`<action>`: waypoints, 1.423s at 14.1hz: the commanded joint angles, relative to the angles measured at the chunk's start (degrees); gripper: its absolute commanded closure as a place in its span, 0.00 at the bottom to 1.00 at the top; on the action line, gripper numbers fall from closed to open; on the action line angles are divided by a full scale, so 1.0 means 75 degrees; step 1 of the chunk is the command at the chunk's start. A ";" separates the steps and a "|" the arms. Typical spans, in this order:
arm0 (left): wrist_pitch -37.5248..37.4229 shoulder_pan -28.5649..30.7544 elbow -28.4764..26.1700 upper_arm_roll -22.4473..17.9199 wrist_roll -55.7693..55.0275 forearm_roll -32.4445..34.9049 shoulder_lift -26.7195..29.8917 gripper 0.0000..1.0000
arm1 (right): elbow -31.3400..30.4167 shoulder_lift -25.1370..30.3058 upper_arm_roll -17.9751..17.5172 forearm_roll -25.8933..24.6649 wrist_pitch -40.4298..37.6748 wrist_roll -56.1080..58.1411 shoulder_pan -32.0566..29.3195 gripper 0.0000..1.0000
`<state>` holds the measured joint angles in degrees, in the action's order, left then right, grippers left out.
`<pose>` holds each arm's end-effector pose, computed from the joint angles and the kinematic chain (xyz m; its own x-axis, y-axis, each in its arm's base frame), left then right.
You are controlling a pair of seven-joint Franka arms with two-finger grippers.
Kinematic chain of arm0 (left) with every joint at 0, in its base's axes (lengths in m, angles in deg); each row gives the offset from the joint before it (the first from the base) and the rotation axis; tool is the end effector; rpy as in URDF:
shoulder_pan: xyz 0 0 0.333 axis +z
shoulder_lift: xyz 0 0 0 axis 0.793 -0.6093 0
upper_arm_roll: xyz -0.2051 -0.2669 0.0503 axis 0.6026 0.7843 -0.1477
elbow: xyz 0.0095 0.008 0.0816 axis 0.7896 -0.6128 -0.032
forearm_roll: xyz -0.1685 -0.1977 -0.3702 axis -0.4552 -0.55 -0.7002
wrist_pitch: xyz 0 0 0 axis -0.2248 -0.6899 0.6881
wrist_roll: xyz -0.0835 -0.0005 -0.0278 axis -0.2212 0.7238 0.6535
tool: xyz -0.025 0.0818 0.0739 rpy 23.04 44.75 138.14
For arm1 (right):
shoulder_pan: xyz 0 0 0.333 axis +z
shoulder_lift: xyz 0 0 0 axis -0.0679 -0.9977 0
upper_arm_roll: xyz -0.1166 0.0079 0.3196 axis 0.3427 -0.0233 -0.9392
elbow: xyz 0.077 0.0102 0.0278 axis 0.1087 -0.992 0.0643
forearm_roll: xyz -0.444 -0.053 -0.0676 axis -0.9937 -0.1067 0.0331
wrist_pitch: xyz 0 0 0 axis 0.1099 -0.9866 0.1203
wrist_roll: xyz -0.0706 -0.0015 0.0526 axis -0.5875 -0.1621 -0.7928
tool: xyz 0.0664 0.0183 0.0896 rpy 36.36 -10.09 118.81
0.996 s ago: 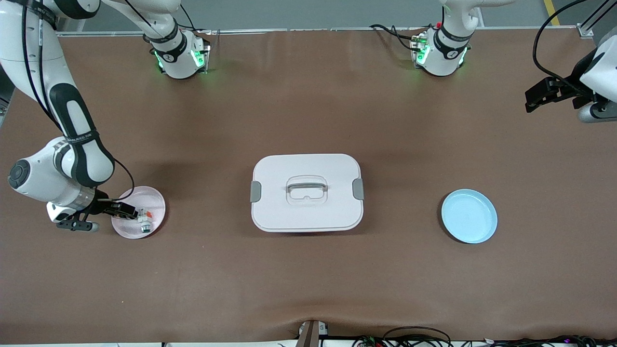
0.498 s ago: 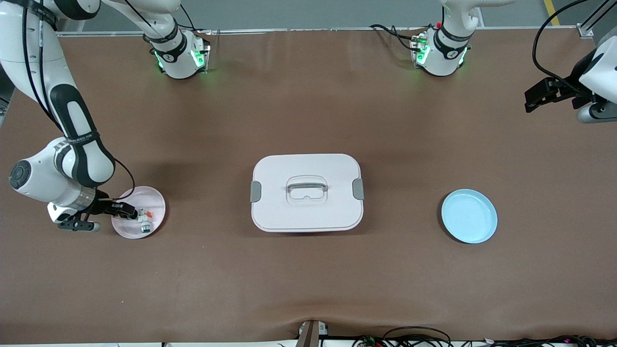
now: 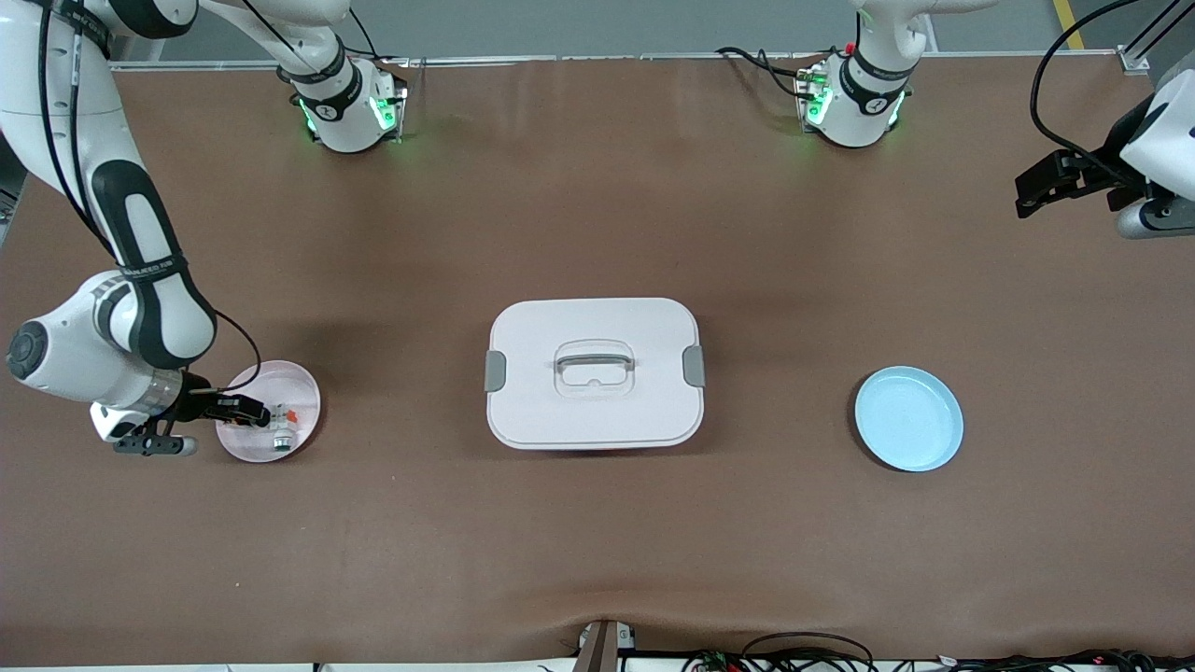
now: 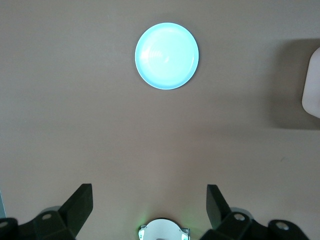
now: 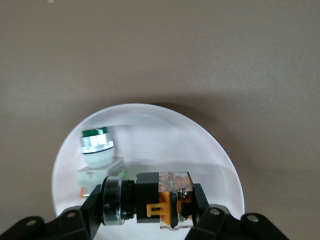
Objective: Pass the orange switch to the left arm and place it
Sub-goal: 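Lower the right gripper and grasp the orange-black switch, then lift the switch with the right gripper while the left gripper approaches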
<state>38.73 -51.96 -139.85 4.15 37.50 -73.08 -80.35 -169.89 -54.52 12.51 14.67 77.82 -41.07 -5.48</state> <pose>0.5867 -0.0482 0.6691 0.9950 0.0273 -0.0959 0.0193 -0.9964 -0.0829 0.6993 -0.1286 0.1876 0.9990 -0.0441 -0.0006 -0.0432 -0.9764 -0.2114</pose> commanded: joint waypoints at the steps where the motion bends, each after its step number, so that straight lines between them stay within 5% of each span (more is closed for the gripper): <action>1: 0.0026 0.0014 -0.0029 0.0020 0.0035 -0.0126 0.0057 0.00 | 0.0578 0.0219 0.0050 -0.0018 -0.0913 0.0091 0.0007 1.00; 7: 0.0049 -0.0009 -0.0017 0.0020 -0.0012 -0.0173 0.0010 0.00 | 0.1271 0.0851 0.0004 -0.0265 -0.2671 -0.1791 0.0440 1.00; 13: 0.0166 -0.0044 0.0018 0.0020 -0.0047 -0.0396 -0.0154 0.00 | 0.1306 0.1778 -0.0031 -0.0148 -0.3598 -0.5914 0.1787 1.00; 18: 0.0470 -0.0172 0.0006 0.0032 -0.0048 -0.0594 -0.0294 0.00 | 0.2125 0.1802 -0.0184 -0.0101 -0.4103 -0.9512 0.2713 1.00; 20: 0.0669 -0.0185 0.0018 0.0032 -0.0059 -0.1038 -0.0400 0.00 | 0.2301 0.1802 -0.0172 0.0539 -0.4138 -1.0451 0.2867 1.00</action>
<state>42.22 -53.04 -139.95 4.34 37.36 -78.17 -82.91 -154.49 -41.03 10.79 15.12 48.07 -113.16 15.27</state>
